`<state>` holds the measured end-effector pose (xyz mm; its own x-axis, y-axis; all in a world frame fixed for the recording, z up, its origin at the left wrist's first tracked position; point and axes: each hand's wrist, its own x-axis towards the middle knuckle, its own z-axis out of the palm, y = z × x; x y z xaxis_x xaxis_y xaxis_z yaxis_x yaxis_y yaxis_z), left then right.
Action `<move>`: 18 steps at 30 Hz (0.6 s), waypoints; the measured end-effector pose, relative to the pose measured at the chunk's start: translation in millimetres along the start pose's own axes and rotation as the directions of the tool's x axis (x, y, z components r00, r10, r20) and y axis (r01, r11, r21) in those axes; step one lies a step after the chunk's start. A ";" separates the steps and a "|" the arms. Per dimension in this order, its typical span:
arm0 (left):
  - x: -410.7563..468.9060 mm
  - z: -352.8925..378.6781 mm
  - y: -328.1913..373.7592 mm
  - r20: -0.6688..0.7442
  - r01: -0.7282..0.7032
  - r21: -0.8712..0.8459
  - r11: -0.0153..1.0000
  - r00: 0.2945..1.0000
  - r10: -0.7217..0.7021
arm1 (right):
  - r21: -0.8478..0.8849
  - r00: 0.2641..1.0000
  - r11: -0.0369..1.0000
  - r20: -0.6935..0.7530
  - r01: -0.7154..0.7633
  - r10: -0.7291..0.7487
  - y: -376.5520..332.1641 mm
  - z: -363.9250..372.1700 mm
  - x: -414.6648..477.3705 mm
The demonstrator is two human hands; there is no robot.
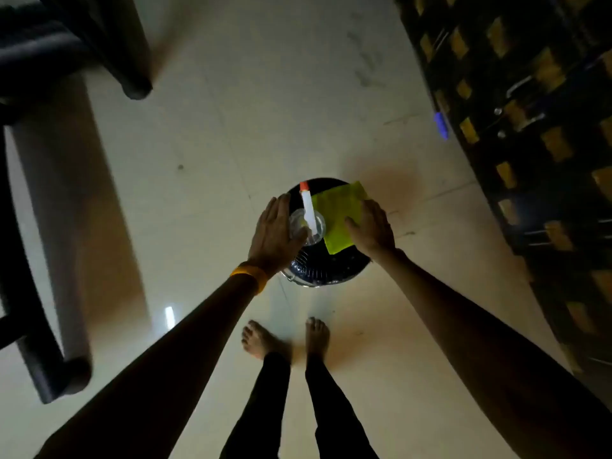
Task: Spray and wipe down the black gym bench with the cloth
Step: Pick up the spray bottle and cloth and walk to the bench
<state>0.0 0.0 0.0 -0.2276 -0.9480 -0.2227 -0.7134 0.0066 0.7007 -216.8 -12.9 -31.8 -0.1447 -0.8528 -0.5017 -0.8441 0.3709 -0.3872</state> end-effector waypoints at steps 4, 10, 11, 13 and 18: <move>20.6 27.4 -8.4 -0.019 0.042 -0.249 0.968 0.999 -0.048 | 0.079 0.985 0.982 0.034 -0.174 0.172 12.9 20.8 38.3; 34.7 49.8 -6.8 -0.158 0.052 -0.377 0.925 0.980 -0.120 | 0.035 0.950 0.950 -0.028 -0.311 0.312 24.2 36.0 64.0; 36.0 49.6 -4.9 -0.164 0.044 -0.376 0.925 0.980 -0.113 | 0.015 0.935 0.936 -0.028 -0.352 0.353 25.5 35.0 67.3; 36.9 47.5 -2.9 -0.165 0.038 -0.391 0.919 0.980 -0.111 | -0.006 0.915 0.915 -0.012 -0.403 0.403 26.4 31.6 69.6; 25.3 22.2 -10.6 -0.212 0.063 -0.459 0.886 0.961 -0.178 | 0.279 0.961 0.920 0.048 -0.274 0.272 7.5 28.5 50.9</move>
<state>-12.9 -17.0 -28.1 0.0492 -0.9796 -0.1948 -0.3425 -0.1997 0.9180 -215.8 -43.0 -82.3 -0.3434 -0.7013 -0.6247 -0.5930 0.6777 -0.4349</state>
